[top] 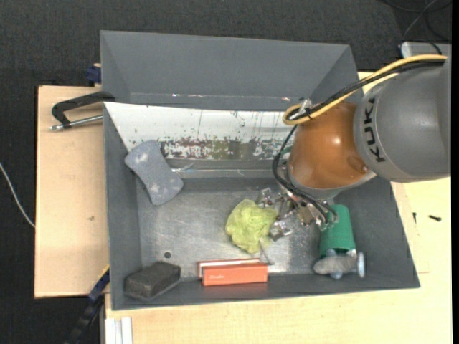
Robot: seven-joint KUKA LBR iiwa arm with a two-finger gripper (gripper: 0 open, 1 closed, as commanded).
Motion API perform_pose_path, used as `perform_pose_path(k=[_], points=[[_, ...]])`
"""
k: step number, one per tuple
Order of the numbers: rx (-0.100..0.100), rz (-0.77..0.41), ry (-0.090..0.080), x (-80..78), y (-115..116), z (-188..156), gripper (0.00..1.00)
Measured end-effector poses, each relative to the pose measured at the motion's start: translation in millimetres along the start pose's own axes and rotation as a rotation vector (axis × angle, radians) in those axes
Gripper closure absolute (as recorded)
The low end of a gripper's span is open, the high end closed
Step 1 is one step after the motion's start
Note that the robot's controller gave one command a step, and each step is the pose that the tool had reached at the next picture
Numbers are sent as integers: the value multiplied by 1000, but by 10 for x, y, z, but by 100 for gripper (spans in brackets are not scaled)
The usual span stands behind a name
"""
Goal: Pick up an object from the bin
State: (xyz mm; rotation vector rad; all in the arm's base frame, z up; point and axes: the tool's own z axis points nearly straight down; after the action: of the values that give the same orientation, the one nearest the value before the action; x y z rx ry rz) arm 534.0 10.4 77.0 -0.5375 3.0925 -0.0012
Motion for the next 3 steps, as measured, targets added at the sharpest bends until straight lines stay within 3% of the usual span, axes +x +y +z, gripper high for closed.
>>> perform_pose_path(k=[3], points=[[-2,0,-1,-9,11,-216,100]])
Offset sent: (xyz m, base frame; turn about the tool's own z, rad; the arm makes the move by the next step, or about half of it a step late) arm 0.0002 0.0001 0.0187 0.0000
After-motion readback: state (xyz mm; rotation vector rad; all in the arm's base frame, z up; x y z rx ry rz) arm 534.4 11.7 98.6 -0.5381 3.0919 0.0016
